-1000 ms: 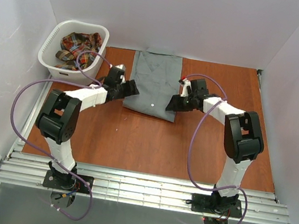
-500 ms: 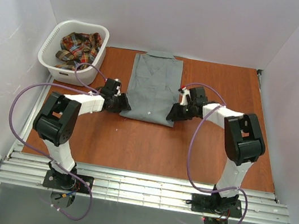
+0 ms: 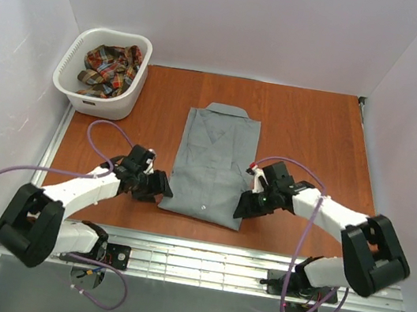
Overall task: Fold and stack the long sleeve shirts
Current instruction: Fold the shirt
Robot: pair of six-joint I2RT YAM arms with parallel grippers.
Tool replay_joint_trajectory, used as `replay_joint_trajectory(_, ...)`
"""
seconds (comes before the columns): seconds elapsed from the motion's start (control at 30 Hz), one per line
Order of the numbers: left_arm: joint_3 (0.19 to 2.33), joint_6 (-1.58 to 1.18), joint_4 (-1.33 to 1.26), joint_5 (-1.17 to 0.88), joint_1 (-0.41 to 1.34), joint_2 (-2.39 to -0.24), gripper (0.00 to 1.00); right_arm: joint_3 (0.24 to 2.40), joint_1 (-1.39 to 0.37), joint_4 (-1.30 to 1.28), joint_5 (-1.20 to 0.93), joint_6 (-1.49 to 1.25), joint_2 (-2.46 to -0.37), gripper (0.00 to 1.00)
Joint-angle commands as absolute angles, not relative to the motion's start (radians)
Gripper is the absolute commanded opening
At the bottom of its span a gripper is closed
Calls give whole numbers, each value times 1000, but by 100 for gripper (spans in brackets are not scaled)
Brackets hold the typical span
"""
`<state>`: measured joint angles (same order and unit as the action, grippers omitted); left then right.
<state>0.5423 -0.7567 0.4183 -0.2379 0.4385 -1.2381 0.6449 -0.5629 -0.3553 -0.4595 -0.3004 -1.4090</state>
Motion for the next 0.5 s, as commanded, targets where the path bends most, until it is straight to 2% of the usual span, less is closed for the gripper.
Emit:
replay_joint_trajectory(0.0, 563, -767, 528, -187, 437, -1122, 71, 666, -552, -403, -356, -307, -1281, 41)
replay_joint_trajectory(0.1, 636, -733, 537, -152, 433, -1121, 78, 715, -503, -399, -344, -287, -1243, 42)
replay_joint_trajectory(0.3, 761, -641, 428, -164, 433, -1247, 79, 819, -373, -302, -426, -258, -1324, 45)
replay_joint_trajectory(0.47, 834, -598, 351, -169, 428, -1390, 79, 844, -342, -184, -471, -279, -1413, 48)
